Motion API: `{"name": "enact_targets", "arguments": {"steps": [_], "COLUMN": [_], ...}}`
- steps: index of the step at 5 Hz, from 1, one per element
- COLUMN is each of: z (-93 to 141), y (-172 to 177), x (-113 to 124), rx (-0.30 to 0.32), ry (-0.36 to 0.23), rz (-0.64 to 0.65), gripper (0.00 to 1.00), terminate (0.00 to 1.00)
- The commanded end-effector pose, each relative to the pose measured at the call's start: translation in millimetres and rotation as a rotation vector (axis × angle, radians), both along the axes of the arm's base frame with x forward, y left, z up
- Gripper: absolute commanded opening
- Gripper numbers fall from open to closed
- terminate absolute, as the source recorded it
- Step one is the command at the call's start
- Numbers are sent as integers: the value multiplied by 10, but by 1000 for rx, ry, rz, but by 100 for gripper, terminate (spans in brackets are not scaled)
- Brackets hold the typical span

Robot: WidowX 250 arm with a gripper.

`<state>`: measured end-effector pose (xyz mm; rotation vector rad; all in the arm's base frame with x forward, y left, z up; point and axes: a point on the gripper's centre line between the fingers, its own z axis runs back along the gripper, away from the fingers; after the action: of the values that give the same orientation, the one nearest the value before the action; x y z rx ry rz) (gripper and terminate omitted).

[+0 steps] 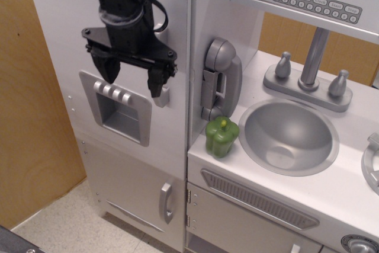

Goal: Open fridge

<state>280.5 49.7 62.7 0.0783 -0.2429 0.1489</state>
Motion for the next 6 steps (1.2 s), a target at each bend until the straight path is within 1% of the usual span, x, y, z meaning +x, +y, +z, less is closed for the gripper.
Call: {"name": "enact_targets", "arguments": {"steps": [1,3,4,5,6], "z": [208,207,192,228,239], "y": [106,129,121,154,171], "x": [346,489,504,546,535], "rx": [2,-2,11,1,-7], "ry": [-63,-80,-104,-129,-139], "rz": [-4,1,-14,-13,-9], "gripper": [100,100,0,0,0], "terminate": [0,0,0,0,0]}}
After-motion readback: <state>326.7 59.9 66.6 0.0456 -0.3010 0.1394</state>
